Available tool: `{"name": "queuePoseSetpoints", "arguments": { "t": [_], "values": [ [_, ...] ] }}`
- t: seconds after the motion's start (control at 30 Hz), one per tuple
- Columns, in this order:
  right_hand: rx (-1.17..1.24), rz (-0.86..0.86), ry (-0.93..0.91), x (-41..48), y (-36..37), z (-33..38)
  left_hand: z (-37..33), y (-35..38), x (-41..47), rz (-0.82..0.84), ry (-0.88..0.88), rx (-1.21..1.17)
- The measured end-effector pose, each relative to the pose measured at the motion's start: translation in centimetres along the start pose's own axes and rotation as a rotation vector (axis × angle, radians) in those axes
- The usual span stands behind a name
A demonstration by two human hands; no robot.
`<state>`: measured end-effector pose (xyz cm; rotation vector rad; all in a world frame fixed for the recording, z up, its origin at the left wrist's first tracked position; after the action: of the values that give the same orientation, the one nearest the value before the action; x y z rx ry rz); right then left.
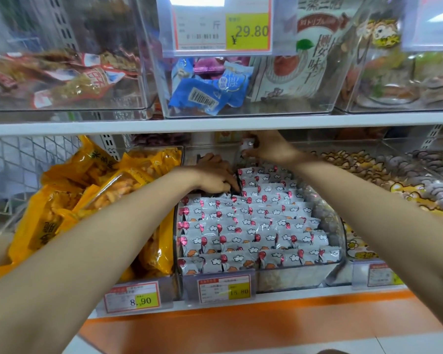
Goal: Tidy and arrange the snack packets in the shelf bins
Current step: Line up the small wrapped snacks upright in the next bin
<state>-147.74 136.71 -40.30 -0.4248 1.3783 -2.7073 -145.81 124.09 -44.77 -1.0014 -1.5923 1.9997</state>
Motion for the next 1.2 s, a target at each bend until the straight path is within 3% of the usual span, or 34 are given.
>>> {"name": "queuePoseSetpoints", "arguments": {
  "t": [0.2,0.5,0.67,0.8,0.9,1.07,1.2],
  "values": [
    [-0.266,0.171,-0.065,0.3,2.6,-0.1,0.1,0.1,0.0,-0.024,0.010,-0.013],
    [-0.461,0.256,-0.027,1.4,3.3,-1.3,0.0,-0.4,-0.1,-0.068,0.025,-0.036],
    [-0.371,0.234,-0.003,1.1,2.5,-0.5,0.7,-1.3,-1.2,-0.190,-0.021,-0.068],
    [-0.160,0.085,0.043,0.5,1.1,-0.7,2.5,-2.1,-3.4,-0.275,-0.141,-0.152],
    [-0.028,0.074,0.056,0.0,0.6,-0.2,4.6,-3.0,-5.3,-0.383,-0.248,-0.233],
    [-0.006,0.304,0.018,-2.3,2.2,4.1,5.6,-1.1,-6.3,-0.044,-0.337,-0.140],
    [0.019,0.371,0.033,-3.5,5.3,5.6,5.4,-1.4,-5.8,-0.029,-0.347,-0.045]
  ]
}}
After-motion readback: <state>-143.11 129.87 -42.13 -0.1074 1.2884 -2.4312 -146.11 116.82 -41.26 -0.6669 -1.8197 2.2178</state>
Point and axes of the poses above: each hand's wrist, its own x-axis towards the middle knuckle, its own y-axis out of the palm, z = x × y, the point moved 6 cm from there along x, towards the middle knuckle, and after that the axes turned 4 degrees about z, right-handed, at the moved point
